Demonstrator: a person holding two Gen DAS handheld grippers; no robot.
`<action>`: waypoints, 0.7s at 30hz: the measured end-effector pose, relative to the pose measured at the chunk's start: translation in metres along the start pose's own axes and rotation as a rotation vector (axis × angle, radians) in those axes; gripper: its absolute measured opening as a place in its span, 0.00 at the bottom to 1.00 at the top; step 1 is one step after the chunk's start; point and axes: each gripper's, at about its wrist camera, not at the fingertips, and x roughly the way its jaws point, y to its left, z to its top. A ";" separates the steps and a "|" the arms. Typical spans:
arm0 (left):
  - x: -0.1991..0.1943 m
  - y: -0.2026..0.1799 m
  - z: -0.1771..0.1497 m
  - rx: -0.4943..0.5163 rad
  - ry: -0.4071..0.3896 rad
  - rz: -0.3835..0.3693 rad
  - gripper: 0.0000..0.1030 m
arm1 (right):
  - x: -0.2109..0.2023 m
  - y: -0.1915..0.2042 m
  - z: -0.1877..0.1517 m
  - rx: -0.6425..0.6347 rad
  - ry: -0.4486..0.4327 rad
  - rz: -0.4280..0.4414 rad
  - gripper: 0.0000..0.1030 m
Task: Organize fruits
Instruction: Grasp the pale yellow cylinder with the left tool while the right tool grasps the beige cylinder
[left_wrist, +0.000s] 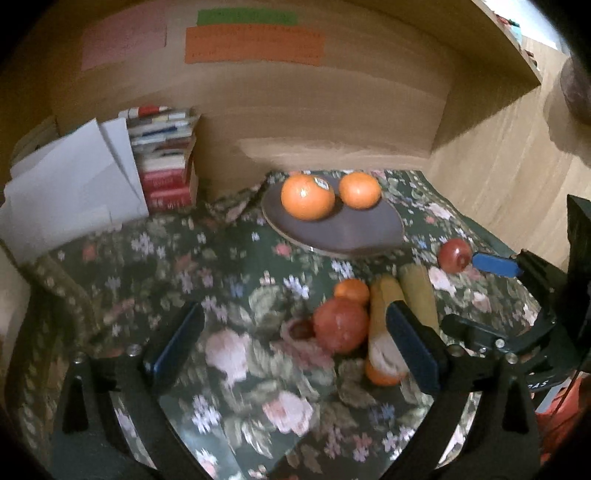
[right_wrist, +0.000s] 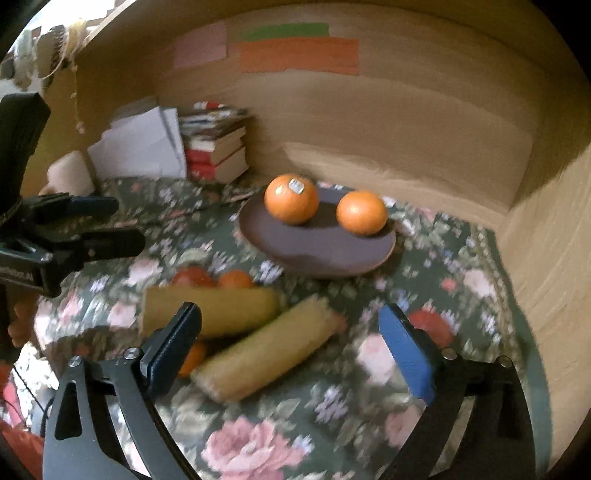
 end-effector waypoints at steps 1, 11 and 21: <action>-0.001 -0.001 -0.005 -0.003 0.002 -0.001 0.97 | 0.001 0.000 -0.004 0.009 0.004 0.004 0.94; -0.003 -0.019 -0.034 0.023 0.003 -0.006 0.97 | 0.031 0.003 -0.024 0.133 0.088 0.065 0.94; 0.009 -0.035 -0.035 0.045 0.010 -0.098 0.79 | 0.023 -0.013 -0.031 0.162 0.093 0.049 0.81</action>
